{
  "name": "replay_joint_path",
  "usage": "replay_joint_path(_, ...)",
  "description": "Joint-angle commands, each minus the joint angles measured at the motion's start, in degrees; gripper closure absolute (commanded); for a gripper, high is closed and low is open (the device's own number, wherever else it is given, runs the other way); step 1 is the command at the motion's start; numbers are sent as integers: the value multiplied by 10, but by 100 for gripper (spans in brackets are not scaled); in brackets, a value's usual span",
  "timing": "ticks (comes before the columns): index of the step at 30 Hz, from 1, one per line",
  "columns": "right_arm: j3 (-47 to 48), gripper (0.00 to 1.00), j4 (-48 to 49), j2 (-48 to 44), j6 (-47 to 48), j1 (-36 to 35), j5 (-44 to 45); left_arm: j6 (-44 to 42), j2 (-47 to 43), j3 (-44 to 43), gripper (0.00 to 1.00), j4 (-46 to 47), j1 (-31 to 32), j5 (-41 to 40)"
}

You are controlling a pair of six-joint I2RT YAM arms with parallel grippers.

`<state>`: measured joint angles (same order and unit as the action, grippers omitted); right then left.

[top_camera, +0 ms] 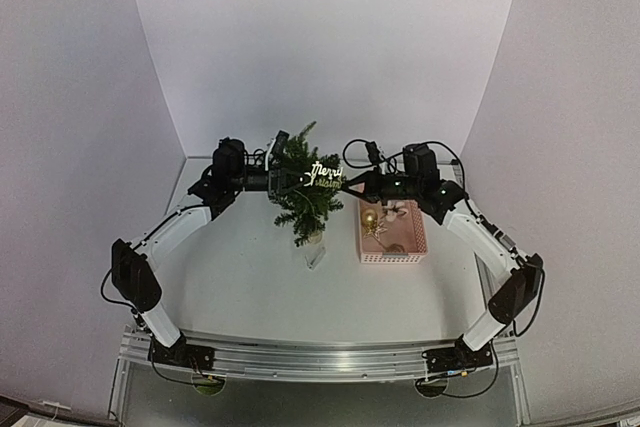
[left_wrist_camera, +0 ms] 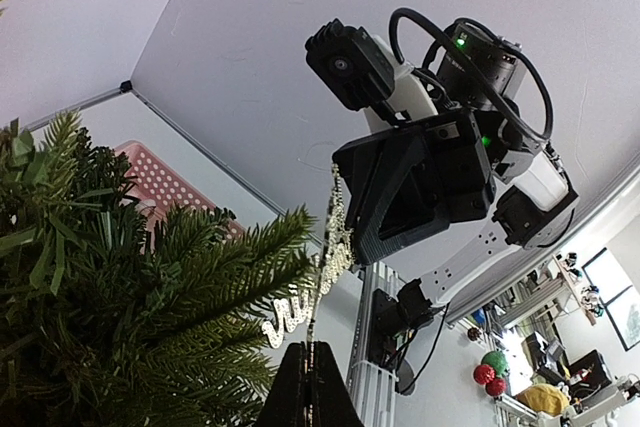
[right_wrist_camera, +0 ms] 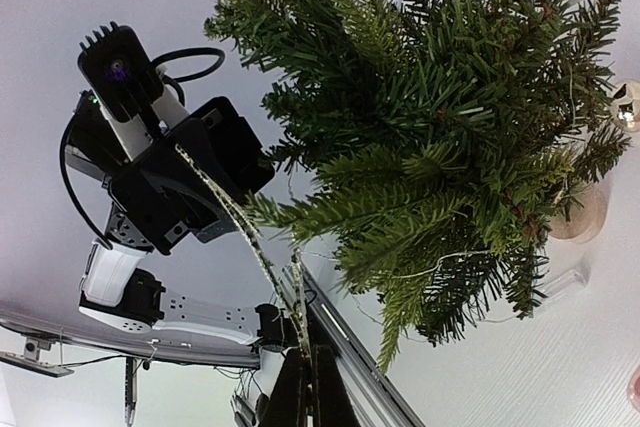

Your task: Decorate the small christmas tree

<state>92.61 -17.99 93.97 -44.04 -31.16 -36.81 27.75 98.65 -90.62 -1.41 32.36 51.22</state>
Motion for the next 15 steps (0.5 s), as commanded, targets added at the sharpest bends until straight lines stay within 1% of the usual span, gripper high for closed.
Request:
replay_joint_path(1, 22, 100, -23, 4, -7, 12, -2, 3, -9, -35, 100, 52, -12, -25)
replay_joint_path(7, 39, 100, -23, 17, -13, 14, -4, 12, -1, -36, 100, 57, -11, -38)
replay_joint_path(15, 29, 100, -22, 26, -36, 21, -8, 12, 8, -22, 100, 52, -12, -73)
